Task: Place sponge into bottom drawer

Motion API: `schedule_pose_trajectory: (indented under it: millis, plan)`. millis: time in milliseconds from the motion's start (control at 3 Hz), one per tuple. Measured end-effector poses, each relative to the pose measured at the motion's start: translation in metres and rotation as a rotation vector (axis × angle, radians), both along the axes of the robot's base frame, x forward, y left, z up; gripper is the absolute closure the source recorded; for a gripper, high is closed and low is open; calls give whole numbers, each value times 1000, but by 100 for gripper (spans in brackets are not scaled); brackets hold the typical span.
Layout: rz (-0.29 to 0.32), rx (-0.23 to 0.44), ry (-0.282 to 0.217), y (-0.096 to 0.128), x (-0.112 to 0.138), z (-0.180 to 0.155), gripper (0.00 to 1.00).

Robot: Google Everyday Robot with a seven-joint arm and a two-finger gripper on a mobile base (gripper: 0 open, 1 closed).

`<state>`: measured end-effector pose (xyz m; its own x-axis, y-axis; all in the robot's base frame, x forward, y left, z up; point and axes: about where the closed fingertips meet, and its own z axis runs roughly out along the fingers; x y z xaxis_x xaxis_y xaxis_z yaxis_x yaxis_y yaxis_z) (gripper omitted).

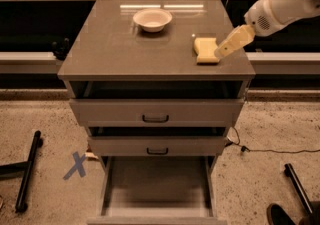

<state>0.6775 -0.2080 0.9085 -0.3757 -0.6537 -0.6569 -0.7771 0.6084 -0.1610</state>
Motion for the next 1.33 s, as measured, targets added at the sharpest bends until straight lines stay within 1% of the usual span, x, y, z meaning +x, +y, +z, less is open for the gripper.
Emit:
schedule_pose_trajectory:
  millis: [333,667,1000,1333]
  plan:
    - [-6,38,5,6,26,-17,0]
    - [11,64,23,17,44,-34,0]
    - [27,90,57,27,55,-57,0]
    - [35,100,80,30,58,-70,0]
